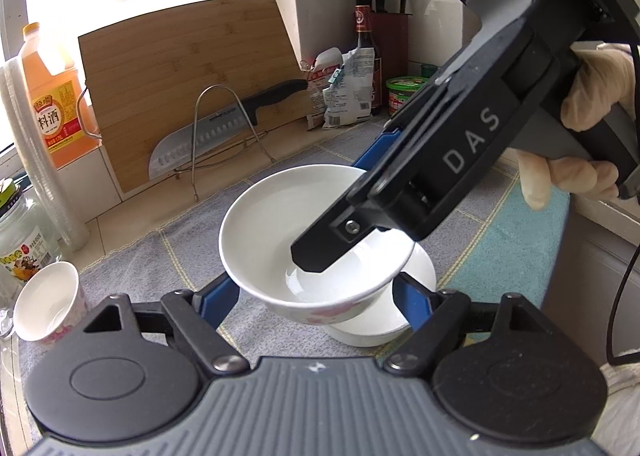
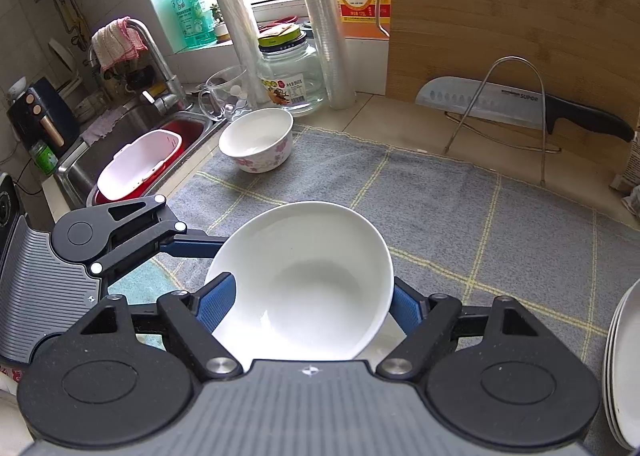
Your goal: Organize plates and bowls
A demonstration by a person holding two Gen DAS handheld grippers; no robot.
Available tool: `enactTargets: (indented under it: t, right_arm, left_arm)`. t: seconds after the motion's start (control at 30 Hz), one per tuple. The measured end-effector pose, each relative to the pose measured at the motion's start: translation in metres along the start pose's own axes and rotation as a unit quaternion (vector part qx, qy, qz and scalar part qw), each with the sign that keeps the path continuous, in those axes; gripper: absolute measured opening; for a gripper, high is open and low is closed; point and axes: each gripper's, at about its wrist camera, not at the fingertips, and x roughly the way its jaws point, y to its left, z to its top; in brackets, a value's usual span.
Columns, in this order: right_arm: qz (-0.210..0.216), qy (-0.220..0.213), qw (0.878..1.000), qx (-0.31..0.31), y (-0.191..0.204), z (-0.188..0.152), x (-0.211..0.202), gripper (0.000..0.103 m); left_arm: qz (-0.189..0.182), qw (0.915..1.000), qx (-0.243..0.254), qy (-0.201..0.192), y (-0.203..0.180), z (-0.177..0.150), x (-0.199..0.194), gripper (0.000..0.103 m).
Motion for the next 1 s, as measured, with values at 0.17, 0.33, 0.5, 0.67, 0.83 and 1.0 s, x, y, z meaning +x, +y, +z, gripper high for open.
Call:
enactTargets:
  t: [0.17, 0.33, 0.5, 0.67, 0.83, 1.0]
  right_arm:
    - [-0.014, -0.001, 1.000, 0.017, -0.011, -0.010, -0.008, 0.086]
    - [-0.025, -0.003, 0.999, 0.027, -0.016, -0.016, -0.014, 0.086]
    - [-0.033, 0.001, 0.999, 0.033, -0.021, -0.020, -0.015, 0.086]
    - [-0.030, 0.008, 0.999, 0.041, -0.025, -0.024, -0.009, 0.086]
    - [-0.030, 0.014, 0.999, 0.041, -0.025, -0.025, -0.003, 0.086]
    - [-0.031, 0.018, 0.999, 0.039, -0.025, -0.024, 0.001, 0.086]
  left_arm:
    - [-0.017, 0.9997, 0.015, -0.002, -0.009, 0.005, 0.008, 0.083]
    - [-0.030, 0.9992, 0.024, -0.005, -0.015, 0.008, 0.014, 0.083]
    - [-0.039, 0.9989, 0.025, 0.002, -0.017, 0.008, 0.021, 0.083]
    - [-0.043, 0.9987, 0.024, 0.011, -0.018, 0.006, 0.026, 0.083]
    - [-0.044, 0.9986, 0.023, 0.018, -0.018, 0.004, 0.029, 0.083]
    - [-0.046, 0.9984, 0.022, 0.022, -0.017, 0.003, 0.032, 0.083]
